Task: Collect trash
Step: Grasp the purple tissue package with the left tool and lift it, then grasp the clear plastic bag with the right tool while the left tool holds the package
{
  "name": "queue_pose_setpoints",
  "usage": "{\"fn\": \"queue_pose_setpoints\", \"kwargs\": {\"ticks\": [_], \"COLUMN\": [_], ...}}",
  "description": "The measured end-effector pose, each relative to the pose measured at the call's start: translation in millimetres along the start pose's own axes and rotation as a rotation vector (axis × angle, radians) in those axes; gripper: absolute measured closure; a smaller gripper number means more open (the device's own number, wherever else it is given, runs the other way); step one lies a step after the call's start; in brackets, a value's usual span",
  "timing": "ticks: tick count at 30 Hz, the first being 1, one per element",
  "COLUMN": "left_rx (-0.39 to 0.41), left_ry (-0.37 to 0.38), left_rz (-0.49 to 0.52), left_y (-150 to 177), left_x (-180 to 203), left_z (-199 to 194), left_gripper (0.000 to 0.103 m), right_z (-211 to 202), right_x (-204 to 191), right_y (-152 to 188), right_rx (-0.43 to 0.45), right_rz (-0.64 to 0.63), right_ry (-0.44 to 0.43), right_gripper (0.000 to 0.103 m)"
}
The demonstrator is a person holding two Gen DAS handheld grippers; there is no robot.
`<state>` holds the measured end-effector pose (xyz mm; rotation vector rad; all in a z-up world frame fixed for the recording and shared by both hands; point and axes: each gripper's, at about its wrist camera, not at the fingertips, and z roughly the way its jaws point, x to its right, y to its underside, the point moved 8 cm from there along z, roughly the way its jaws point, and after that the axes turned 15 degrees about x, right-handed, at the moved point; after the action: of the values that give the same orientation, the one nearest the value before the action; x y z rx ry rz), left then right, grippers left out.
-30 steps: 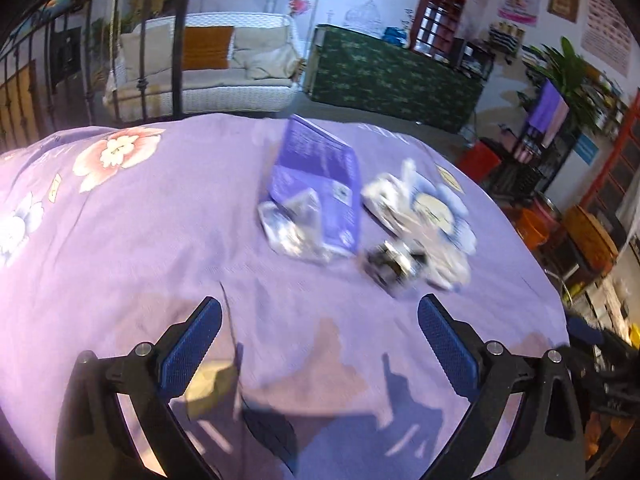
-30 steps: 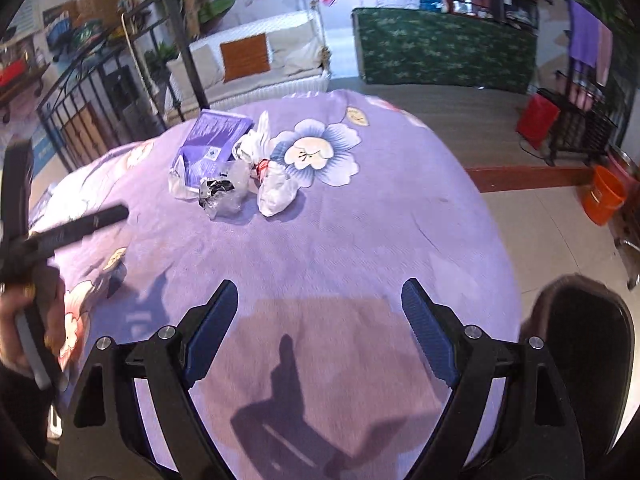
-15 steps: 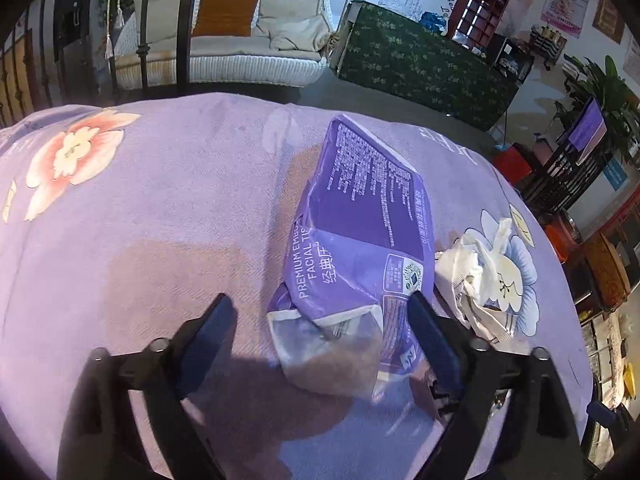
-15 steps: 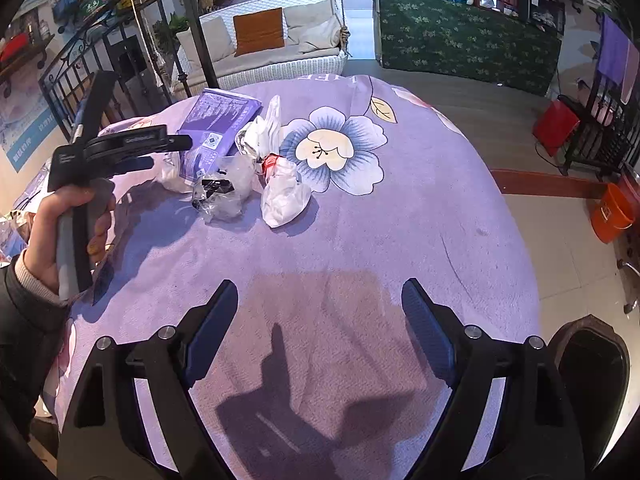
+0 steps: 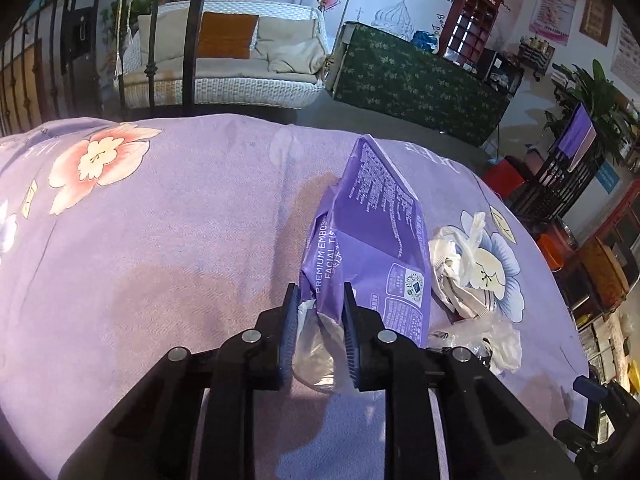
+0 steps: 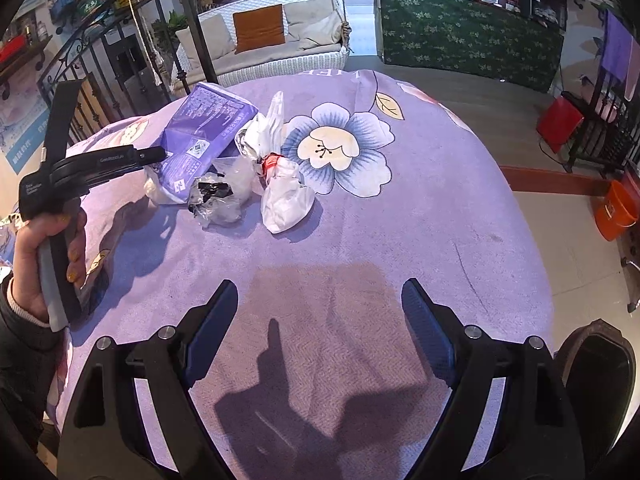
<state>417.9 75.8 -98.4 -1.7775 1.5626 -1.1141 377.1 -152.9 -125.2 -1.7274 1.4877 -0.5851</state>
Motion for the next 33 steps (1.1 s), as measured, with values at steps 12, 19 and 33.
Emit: {"fn": "queue_pose_setpoints", "kwargs": {"ticks": [12, 19, 33], "left_rx": [0.102, 0.168, 0.191], "left_ry": [-0.017, -0.060, -0.094], "left_rz": [-0.043, -0.061, -0.151], "left_y": [-9, -3, 19], "left_x": [-12, -31, -56], "left_z": [-39, -87, -123], "left_gripper": [0.085, 0.085, 0.085], "right_z": [-4, 10, 105], "right_x": [-11, -44, -93], "right_y": [-6, -21, -31], "right_rx": [0.024, 0.030, -0.131], "right_rz": [0.023, 0.014, 0.058], "right_ry": [-0.018, -0.093, -0.152], "right_gripper": [0.020, 0.020, 0.022]}}
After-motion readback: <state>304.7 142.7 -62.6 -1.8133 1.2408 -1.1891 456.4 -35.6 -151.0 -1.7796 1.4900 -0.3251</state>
